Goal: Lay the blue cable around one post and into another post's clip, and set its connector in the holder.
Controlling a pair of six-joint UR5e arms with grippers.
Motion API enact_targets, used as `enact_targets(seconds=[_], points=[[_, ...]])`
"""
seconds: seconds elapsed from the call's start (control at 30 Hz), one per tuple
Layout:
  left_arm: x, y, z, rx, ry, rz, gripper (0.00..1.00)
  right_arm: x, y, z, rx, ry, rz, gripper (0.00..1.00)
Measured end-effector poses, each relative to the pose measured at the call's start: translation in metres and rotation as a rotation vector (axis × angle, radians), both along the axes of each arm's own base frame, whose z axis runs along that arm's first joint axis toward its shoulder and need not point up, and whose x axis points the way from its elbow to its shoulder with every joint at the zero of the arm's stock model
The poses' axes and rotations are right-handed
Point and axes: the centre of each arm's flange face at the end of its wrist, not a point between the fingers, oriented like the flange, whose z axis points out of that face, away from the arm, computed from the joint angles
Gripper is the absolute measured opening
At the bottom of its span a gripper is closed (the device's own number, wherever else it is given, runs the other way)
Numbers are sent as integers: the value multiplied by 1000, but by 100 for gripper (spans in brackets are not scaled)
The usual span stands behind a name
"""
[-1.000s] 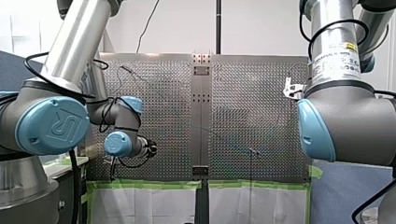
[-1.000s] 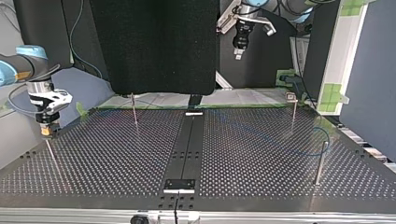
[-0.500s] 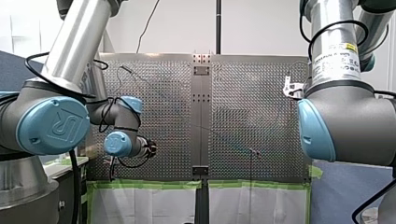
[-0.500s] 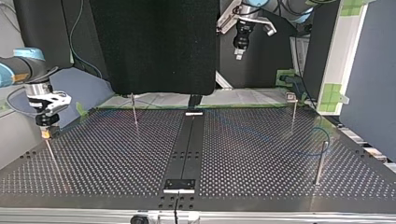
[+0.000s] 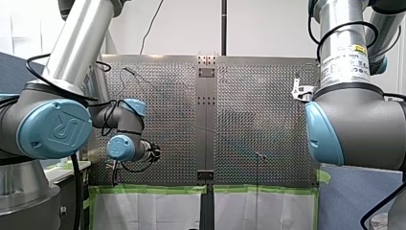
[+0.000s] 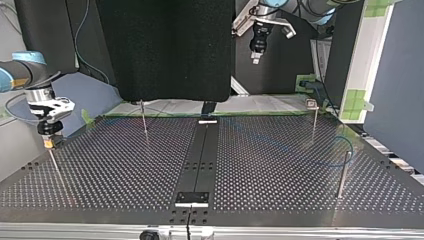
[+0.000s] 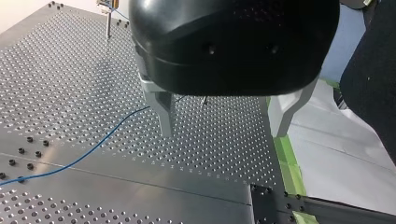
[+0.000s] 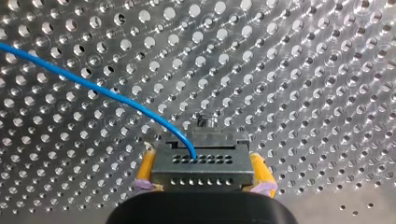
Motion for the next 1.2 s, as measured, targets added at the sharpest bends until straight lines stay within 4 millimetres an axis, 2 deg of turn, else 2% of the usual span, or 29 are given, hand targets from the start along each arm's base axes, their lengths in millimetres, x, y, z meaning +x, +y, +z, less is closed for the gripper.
enact_targets(seconds=[0.6,1.2], points=[[0,0,0,0,0,0,100,-3,-2,-5,1,-6,20,0],[0,0,0,0,-1,0,100,-4,-5,-1,-14,-16,43,0]])
